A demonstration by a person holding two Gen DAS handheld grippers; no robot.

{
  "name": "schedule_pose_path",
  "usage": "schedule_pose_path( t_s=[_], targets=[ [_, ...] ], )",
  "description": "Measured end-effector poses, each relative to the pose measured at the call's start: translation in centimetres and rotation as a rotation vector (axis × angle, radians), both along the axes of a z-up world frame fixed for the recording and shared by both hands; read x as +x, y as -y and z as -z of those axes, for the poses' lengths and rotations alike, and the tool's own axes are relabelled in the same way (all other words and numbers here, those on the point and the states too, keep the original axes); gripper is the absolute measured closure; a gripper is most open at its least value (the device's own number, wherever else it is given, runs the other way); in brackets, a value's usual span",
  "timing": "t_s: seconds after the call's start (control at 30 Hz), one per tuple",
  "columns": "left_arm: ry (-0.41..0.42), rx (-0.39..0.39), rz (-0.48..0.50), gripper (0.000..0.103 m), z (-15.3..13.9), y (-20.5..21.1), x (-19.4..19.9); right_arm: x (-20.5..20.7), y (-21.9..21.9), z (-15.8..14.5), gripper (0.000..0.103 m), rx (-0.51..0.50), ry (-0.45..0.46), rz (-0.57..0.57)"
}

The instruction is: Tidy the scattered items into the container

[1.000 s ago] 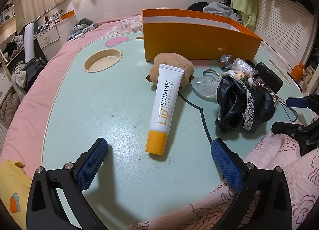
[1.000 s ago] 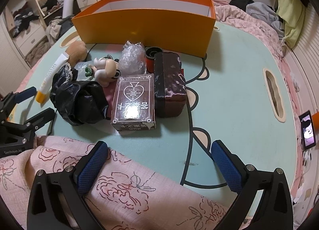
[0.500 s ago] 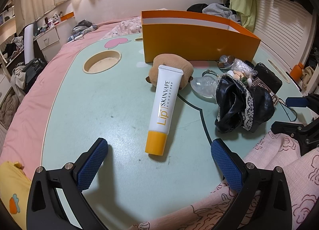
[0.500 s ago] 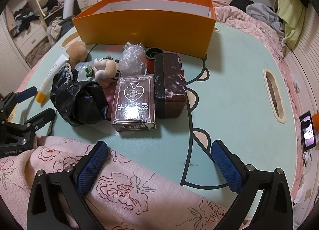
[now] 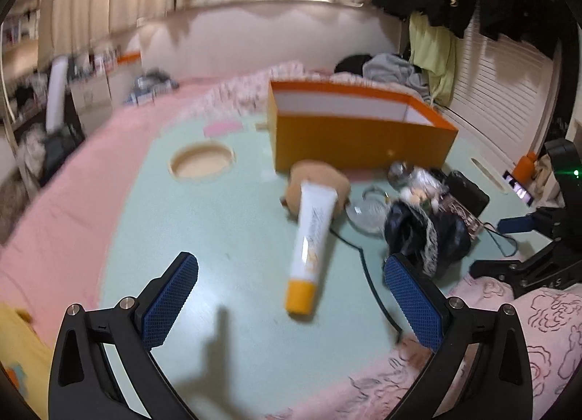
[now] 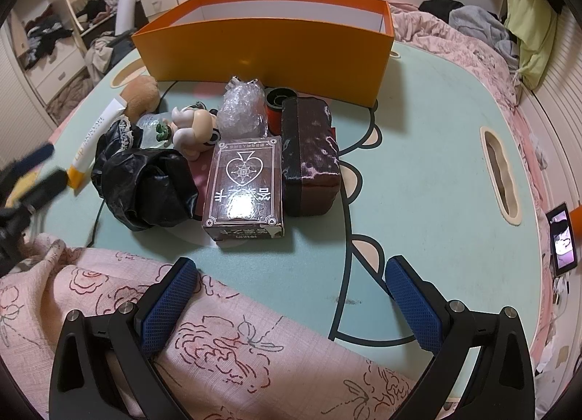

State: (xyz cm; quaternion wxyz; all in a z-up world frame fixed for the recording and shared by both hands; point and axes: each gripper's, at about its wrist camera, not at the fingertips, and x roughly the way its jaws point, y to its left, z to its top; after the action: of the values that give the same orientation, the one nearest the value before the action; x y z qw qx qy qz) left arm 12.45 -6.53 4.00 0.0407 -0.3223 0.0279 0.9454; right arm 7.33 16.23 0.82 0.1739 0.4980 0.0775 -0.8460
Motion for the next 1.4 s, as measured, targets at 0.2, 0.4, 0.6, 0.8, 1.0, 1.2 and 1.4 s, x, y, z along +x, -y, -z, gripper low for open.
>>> schedule_pose_path(
  t_s=[0.2,0.4,0.6,0.8,1.0,1.2,1.4],
  targets=[
    [-0.037,-0.099,0.057,0.013,0.7,-1.1,-0.9,0.0,0.0,0.1,0.000,0.000,-0.001,0.000],
    [0.061,-0.050,0.078,0.046,2.0,-0.7,-3.2,0.1,-0.1,0.1,0.000,0.000,-0.003,-0.001],
    [0.073,-0.005,0.080,0.082,2.5,-0.4,-3.2,0.2,-0.1,0.2,0.000,0.000,-0.006,-0.001],
    [-0.200,-0.001,0.075,0.082,-0.4,-2.6,2.4,0.3,-0.6,0.1,0.001,-0.026,-0.022,0.025],
    [-0.149,0.002,0.109,0.082,0.6,-3.4,1.7,0.5,-3.0,-1.1,0.034,-0.123,-0.071,0.117],
    [-0.106,0.060,0.071,0.082,1.2,-1.7,0.9,0.0,-3.4,-2.9,0.034,-0.160,-0.149,0.140],
    [-0.114,0.036,0.083,0.082,1.3,-2.0,1.2,-1.3,-1.0,-3.5,0.044,-0.084,-0.217,0.086]
  ],
)
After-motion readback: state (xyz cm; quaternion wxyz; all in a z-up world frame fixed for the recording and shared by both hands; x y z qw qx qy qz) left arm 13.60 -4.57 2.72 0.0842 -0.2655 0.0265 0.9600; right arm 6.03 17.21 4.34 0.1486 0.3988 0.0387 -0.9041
